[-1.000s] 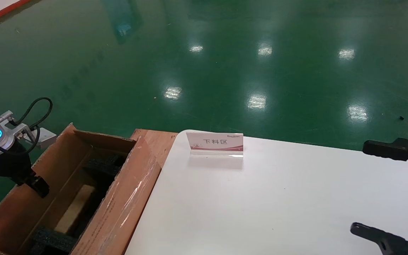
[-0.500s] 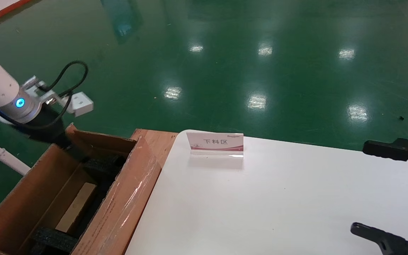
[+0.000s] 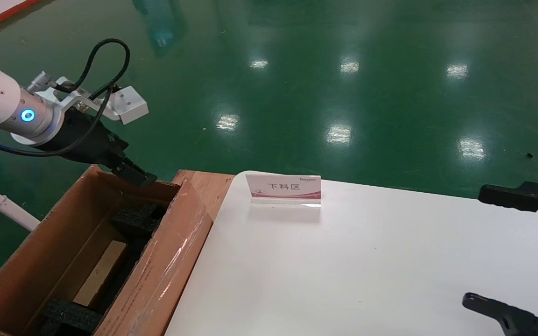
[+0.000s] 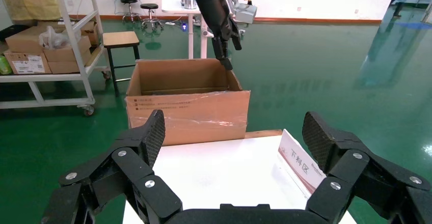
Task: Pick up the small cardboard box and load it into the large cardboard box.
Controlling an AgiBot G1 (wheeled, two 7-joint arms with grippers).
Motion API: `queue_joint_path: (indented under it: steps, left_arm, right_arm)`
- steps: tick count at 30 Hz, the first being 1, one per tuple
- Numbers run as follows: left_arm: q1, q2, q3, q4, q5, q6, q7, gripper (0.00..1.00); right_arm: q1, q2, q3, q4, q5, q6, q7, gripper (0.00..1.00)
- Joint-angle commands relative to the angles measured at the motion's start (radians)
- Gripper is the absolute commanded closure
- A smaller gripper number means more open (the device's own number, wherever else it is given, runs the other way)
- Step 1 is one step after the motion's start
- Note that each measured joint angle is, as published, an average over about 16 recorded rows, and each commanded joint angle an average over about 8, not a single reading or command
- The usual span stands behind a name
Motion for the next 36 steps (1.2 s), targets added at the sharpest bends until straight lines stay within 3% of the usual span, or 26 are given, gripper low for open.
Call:
queue_joint_path:
  steps: [1,36]
  left_arm:
    - [0.014,-0.002,-0.026,-0.008,-0.004,0.004,0.01,0.0]
    - [0.887,-0.005,-1.221,-0.032,-0.364,0.316,0.579,0.0]
  right_arm:
    - [0.0,0.0,0.0,0.0,0.0,0.0,0.0,0.0]
    - [-0.002,-0.003,0.007,0.002,-0.005,-0.003,0.004,0.0]
